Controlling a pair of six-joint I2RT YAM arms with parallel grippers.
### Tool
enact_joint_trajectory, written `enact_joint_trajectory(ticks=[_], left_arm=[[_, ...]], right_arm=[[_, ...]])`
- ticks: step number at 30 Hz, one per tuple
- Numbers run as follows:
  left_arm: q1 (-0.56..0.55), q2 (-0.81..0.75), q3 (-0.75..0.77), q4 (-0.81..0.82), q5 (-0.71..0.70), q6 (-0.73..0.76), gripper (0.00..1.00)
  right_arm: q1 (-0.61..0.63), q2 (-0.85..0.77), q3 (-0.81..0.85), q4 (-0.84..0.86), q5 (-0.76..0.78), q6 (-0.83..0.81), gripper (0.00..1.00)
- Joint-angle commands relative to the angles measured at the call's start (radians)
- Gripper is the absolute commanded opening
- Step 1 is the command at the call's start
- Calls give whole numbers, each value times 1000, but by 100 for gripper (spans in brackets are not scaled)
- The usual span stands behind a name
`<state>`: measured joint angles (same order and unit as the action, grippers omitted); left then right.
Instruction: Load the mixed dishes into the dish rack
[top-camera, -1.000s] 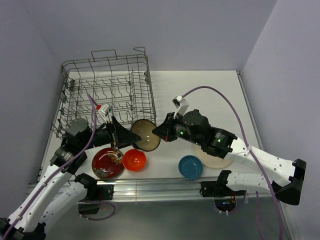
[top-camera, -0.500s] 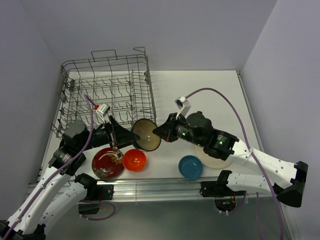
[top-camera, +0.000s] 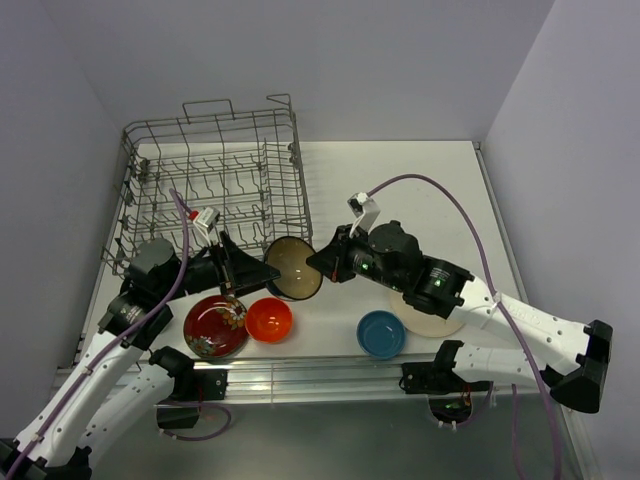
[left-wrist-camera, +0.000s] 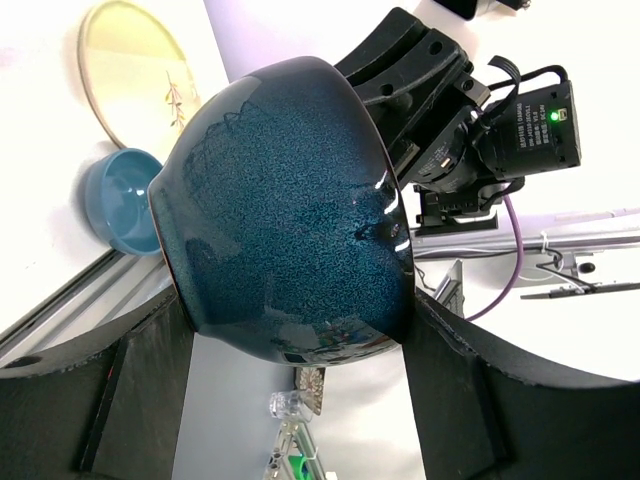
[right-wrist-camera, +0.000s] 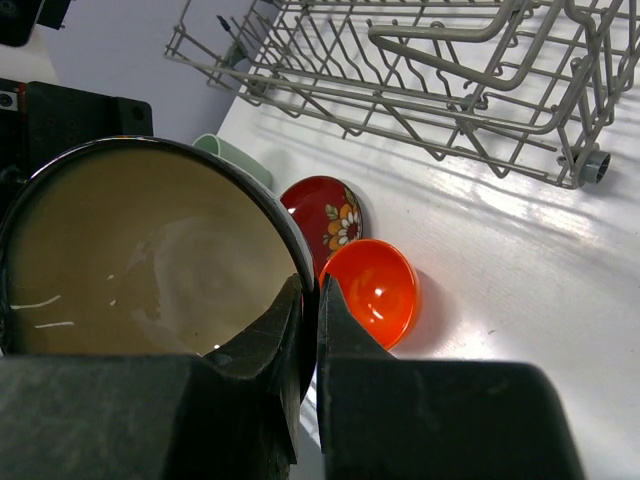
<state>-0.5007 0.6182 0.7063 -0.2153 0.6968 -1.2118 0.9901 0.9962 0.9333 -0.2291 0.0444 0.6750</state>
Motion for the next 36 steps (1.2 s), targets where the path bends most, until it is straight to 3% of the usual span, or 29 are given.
enact_joint_trajectory(ticks=[1, 8, 9, 11, 20, 23, 25, 26, 36], left_arm=[[-4, -15, 50, 68, 10, 12, 0], [-6, -23, 99, -16, -45, 66, 0], [-6, -21, 105, -39, -51, 80, 0], [-6, -18, 125, -64, -74, 99, 0], [-4, -12, 182, -133, -125, 146, 0], [-4, -5, 226, -189, -169, 185, 0], [-4, 14, 281, -232, -222, 214, 0], [-6, 26, 307, -292, -247, 253, 0], [-4, 303, 712, -588, -669, 469, 0]], right_arm=[[-4, 24, 67, 47, 28, -18, 3], [-4, 41, 85, 40, 34, -29, 16], [-4, 42, 90, 40, 35, -31, 25], [-8, 48, 99, 37, 31, -34, 32], [-33, 71, 125, 34, 3, -37, 52], [-44, 73, 131, 22, 20, -32, 71], [-54, 62, 134, 1, 37, -38, 75], [-59, 49, 139, -12, 69, -40, 82], [-116, -90, 199, -206, 242, -107, 85]])
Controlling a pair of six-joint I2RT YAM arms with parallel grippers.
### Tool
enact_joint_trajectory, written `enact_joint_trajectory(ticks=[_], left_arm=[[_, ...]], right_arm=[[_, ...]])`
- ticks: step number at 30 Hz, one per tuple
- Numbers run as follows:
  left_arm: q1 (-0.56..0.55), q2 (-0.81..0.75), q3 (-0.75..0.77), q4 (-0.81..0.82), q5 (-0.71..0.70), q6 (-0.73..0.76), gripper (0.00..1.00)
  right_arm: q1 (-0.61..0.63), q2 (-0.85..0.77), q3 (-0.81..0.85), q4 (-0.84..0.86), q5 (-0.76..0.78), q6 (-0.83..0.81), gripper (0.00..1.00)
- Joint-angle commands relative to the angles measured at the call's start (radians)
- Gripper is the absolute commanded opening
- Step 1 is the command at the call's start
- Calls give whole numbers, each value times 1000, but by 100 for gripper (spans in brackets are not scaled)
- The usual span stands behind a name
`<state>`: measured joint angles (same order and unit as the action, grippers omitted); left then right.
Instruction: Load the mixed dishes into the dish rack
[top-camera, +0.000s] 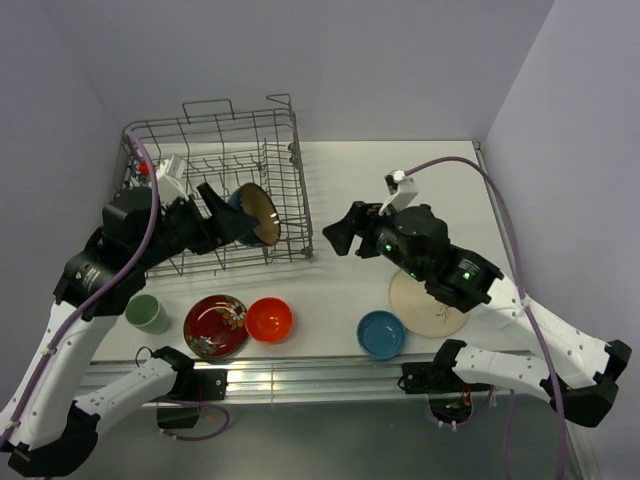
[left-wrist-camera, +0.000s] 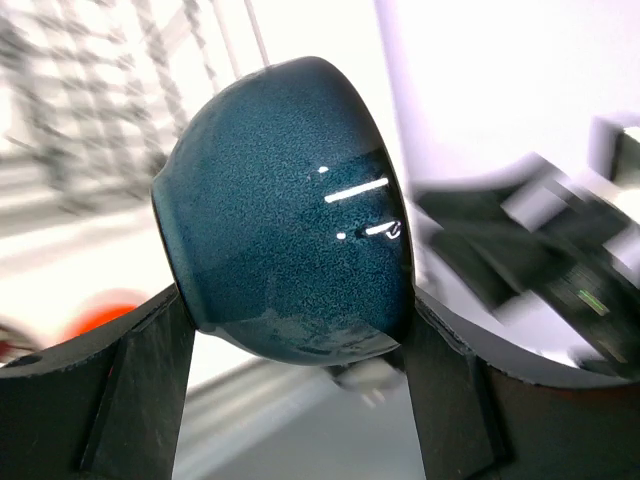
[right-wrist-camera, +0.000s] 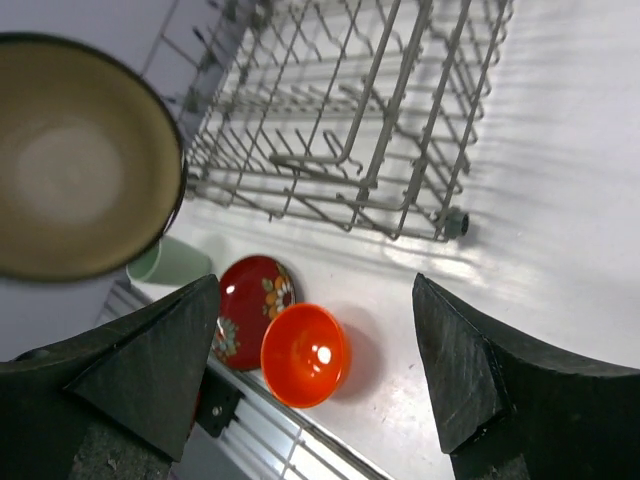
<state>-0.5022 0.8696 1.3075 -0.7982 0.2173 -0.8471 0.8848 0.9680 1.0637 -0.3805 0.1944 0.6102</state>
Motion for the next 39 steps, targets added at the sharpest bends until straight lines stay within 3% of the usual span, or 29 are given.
enact_joint_trajectory(ticks=[1, 6, 13, 16, 23, 30, 39], left_arm=[[-2, 77, 171, -33, -211, 140, 0], [-2, 260, 334, -73, -422, 220, 0], [-2, 526, 579, -107, -605, 367, 0], [5, 572, 563, -26, -645, 468, 0], [171, 632, 481, 186, -500, 603, 0], [218, 739, 486, 309, -386, 687, 0], [223, 873, 495, 402, -346, 740, 0]], right_arm=[[-15, -72, 73, -64, 100, -49, 85], [-35, -104, 102, -121, 131, -95, 85], [-90, -115, 124, -150, 113, -145, 85], [-127, -126, 110, -143, 70, -155, 85], [-211, -130, 65, -133, -21, -184, 85], [-268, -137, 33, -115, -88, -201, 85], [-349, -146, -8, -101, -161, -222, 85]])
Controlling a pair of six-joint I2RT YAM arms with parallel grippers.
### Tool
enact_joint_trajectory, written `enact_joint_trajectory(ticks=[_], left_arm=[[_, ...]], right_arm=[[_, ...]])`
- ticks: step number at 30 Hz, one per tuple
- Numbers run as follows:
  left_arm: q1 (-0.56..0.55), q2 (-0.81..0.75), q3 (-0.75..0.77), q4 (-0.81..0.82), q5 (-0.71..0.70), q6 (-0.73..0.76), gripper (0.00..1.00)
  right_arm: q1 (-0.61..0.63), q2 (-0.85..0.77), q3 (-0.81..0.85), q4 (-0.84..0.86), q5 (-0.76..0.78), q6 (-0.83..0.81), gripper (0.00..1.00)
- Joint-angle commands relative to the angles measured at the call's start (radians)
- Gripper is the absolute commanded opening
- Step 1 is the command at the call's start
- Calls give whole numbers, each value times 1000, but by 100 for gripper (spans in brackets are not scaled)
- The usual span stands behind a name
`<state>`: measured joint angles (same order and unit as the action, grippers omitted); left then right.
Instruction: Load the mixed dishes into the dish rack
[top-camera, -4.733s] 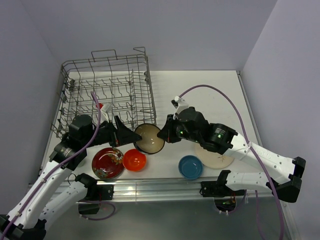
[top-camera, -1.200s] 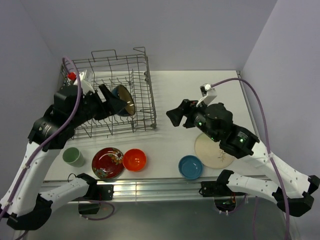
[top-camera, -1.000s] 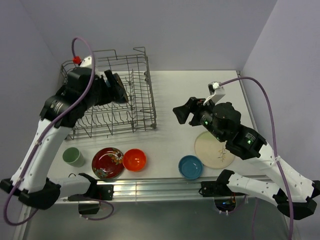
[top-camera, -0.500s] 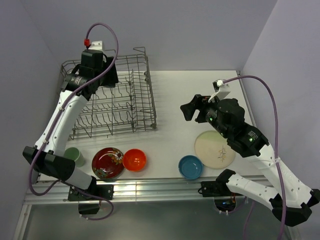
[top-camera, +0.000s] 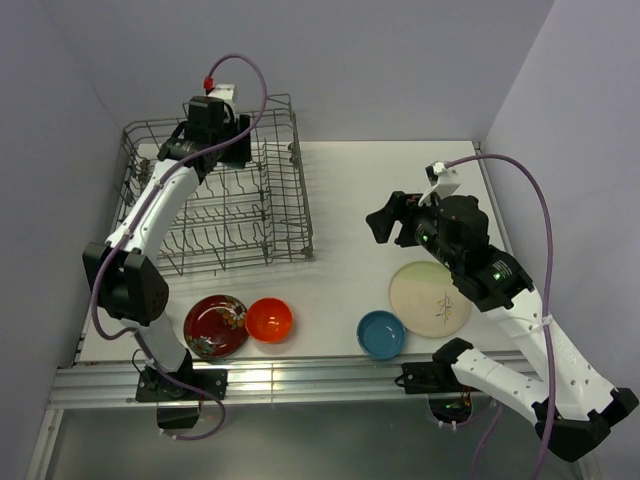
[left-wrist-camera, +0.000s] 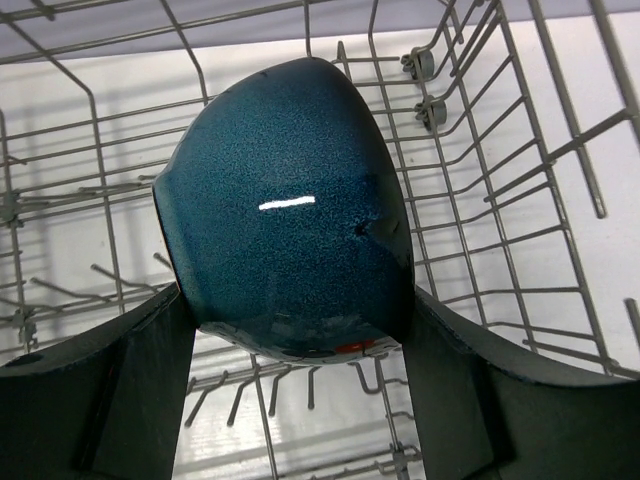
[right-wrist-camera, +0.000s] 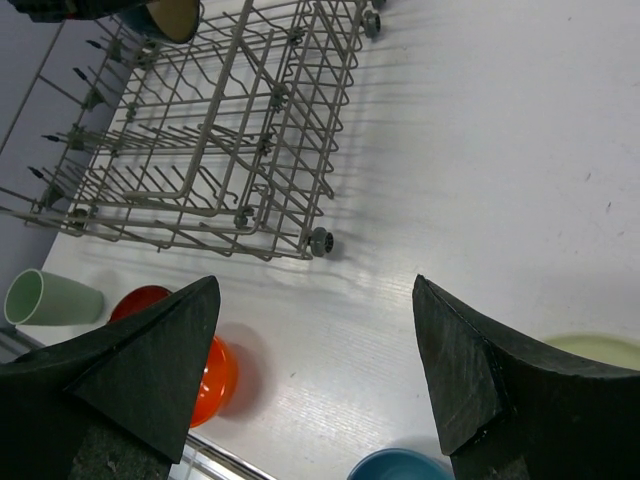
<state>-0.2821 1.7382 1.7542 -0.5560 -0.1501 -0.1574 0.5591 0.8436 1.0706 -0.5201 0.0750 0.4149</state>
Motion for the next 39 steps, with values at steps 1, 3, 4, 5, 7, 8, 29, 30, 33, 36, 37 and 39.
enact_joint_trajectory(ticks=[1, 3, 4, 5, 7, 8, 29, 30, 33, 36, 37, 39], left_arm=[[4, 15, 50, 165, 20, 53, 0], [6, 44, 54, 174, 35, 62, 0], [8, 56, 56, 179, 43, 65, 0], [8, 63, 56, 183, 44, 68, 0], [8, 84, 68, 179, 44, 74, 0], [9, 92, 77, 176, 50, 78, 0], [52, 253, 169, 107, 169, 55, 0], [50, 257, 169, 107, 167, 52, 0], [38, 254, 151, 120, 156, 41, 0], [20, 277, 178, 87, 120, 47, 0], [17, 288, 191, 73, 103, 45, 0], [17, 322, 214, 35, 101, 33, 0]], right_arm=[[-28, -23, -18, 38, -49, -30, 85], [-34, -20, -24, 37, -55, -31, 85], [-34, -20, -26, 37, -58, -31, 85], [-34, -20, -27, 35, -67, -28, 85], [-34, -18, -40, 32, -69, -18, 85], [-34, -17, -44, 23, -69, -11, 84], [-33, -49, -175, -173, 9, 136, 82], [-33, -51, -176, -176, 8, 139, 82], [-33, -67, -187, -178, 11, 145, 82], [-33, -80, -187, -182, 14, 145, 82], [-33, -83, -186, -187, 16, 147, 82], [-33, -92, -184, -193, 22, 151, 82]])
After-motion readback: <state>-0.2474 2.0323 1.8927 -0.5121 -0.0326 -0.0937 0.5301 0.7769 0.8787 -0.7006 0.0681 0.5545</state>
